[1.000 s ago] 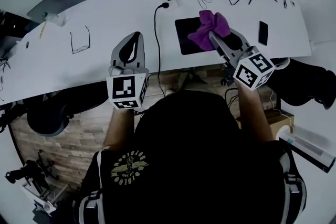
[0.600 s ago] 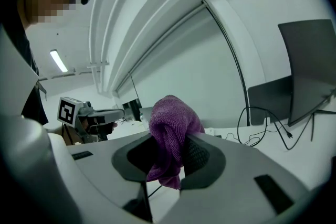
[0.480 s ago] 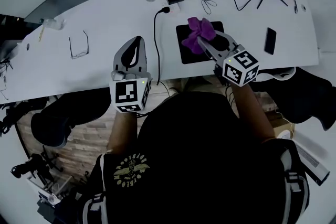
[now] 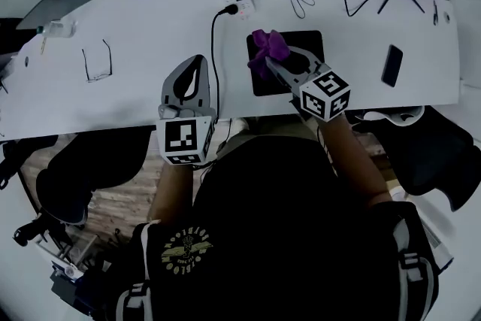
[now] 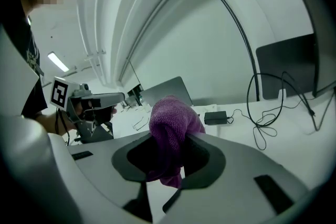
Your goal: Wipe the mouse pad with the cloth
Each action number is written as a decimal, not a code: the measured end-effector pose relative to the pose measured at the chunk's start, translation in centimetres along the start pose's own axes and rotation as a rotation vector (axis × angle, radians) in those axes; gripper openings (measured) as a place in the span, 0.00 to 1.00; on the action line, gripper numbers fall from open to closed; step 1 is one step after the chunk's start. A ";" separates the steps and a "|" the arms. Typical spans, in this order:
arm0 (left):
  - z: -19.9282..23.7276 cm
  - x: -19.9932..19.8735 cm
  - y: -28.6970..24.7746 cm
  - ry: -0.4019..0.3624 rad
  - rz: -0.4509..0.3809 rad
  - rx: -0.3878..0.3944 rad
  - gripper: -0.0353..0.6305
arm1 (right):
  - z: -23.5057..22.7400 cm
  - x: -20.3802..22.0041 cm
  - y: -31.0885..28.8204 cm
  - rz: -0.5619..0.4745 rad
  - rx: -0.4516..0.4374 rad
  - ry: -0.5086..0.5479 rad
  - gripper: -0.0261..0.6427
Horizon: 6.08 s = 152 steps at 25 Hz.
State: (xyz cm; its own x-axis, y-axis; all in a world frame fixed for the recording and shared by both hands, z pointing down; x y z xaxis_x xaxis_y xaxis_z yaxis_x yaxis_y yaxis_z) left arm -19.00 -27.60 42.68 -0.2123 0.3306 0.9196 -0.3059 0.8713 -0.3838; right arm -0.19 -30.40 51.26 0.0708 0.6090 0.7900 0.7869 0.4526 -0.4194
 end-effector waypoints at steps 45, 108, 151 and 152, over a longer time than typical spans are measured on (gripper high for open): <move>-5.3 1.8 -3.8 -0.022 0.092 0.078 0.06 | -22.0 12.8 5.8 0.235 0.474 -0.184 0.20; -5.9 2.6 2.3 -0.053 0.072 0.083 0.06 | -10.8 19.4 6.9 0.296 0.306 -0.211 0.20; 0.7 -9.3 17.6 -0.137 -0.309 -0.068 0.06 | 10.3 -6.6 22.0 -0.460 0.386 0.307 0.20; 0.8 -9.2 17.9 -0.135 -0.311 -0.067 0.06 | 10.4 -6.4 21.9 -0.461 0.387 0.306 0.20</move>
State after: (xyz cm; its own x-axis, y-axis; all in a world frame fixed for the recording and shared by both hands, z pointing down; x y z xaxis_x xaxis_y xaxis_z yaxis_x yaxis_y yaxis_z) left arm -23.28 -15.36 27.31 -0.2405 -0.0021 0.9706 -0.3146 0.9462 -0.0759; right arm 10.22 -17.57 32.38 -0.0044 0.1120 0.9937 0.5059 0.8574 -0.0944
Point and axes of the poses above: the fingertips, and each gripper's own axes: y backward along the fingers, z to its left, x out of its underside, the point moved 4 cm from there along y, backward along the fingers, and after that the axes turned 2 degrees about -y, right-handed, at the moved point
